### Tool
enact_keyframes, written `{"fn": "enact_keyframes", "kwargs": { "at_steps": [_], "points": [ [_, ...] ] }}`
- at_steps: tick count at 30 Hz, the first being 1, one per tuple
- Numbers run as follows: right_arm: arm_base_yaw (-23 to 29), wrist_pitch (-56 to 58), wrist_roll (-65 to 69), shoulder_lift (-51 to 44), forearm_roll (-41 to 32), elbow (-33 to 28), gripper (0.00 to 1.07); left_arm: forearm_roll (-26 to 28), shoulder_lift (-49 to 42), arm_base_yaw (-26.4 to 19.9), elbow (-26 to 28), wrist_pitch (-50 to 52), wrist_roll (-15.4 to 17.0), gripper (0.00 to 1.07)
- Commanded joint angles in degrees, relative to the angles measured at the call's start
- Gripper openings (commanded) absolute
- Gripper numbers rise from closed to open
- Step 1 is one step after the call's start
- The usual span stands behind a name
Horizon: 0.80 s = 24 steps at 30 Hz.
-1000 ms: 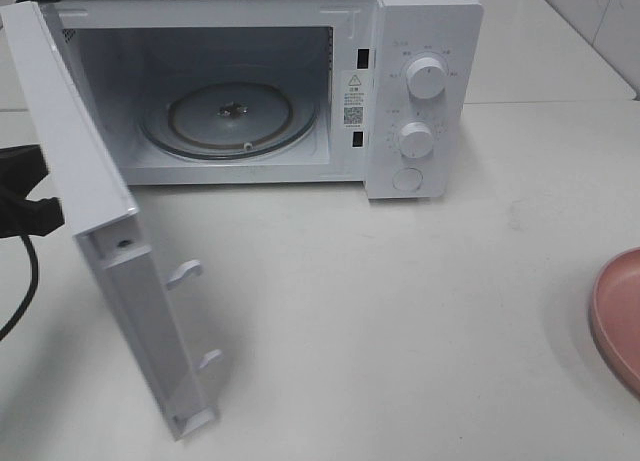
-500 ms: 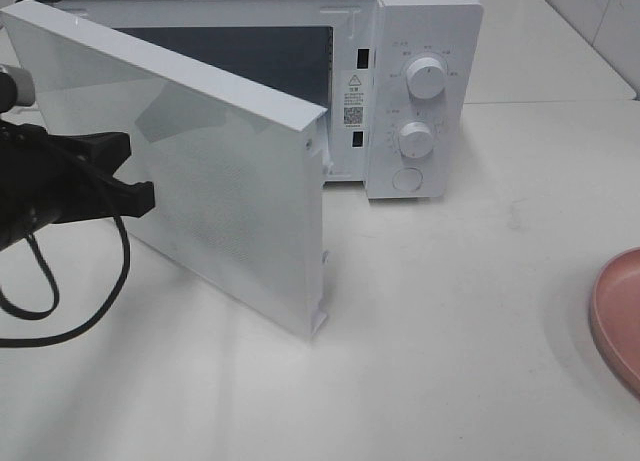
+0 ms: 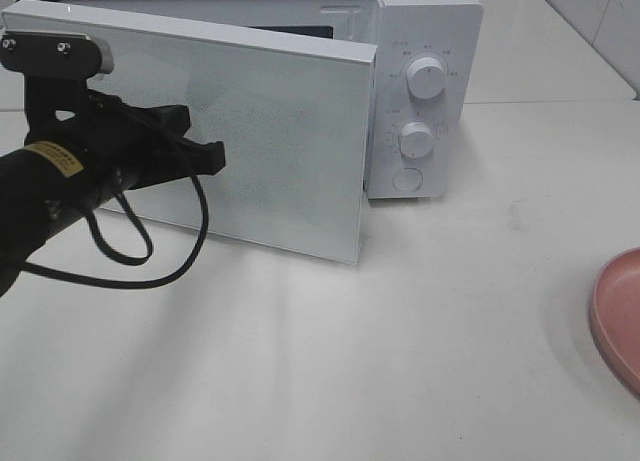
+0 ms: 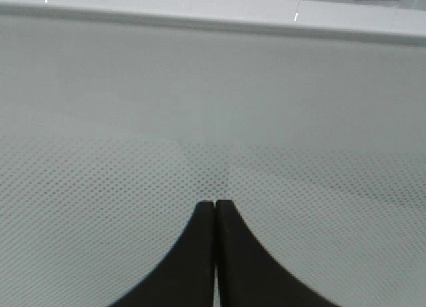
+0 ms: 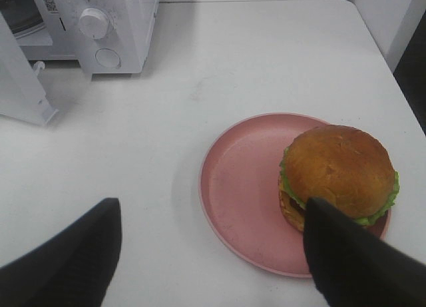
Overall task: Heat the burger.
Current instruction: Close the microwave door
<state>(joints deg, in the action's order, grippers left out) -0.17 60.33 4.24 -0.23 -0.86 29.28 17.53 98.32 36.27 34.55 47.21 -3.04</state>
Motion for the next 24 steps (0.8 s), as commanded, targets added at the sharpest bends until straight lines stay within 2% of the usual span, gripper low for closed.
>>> {"fn": "enact_keyframes", "kwargs": {
  "at_steps": [1, 6, 12, 19, 24],
  "points": [
    [-0.4, -0.63, -0.69, -1.49, -0.23, -0.06, 0.73, 3.21, 2.29, 2.12, 4.76, 0.69, -0.17, 0.0],
    [-0.4, -0.63, -0.69, -1.49, -0.23, -0.06, 0.73, 5.44, 4.53, 3.27, 8.65, -0.8, -1.95, 0.0],
    [-0.4, -0.63, -0.69, -1.49, -0.23, -0.06, 0.73, 11.34, 8.65, 4.7, 15.64, -2.29, -6.25, 0.0],
    [-0.4, -0.63, -0.69, -1.49, -0.23, -0.06, 0.73, 11.52, 11.8, 4.7, 21.83, -5.56, -6.36, 0.0],
    [-0.4, -0.63, -0.69, -1.49, -0.23, -0.06, 0.73, 11.52, 14.78, 4.7, 27.44, -8.77, -7.68, 0.0]
  ]
}}
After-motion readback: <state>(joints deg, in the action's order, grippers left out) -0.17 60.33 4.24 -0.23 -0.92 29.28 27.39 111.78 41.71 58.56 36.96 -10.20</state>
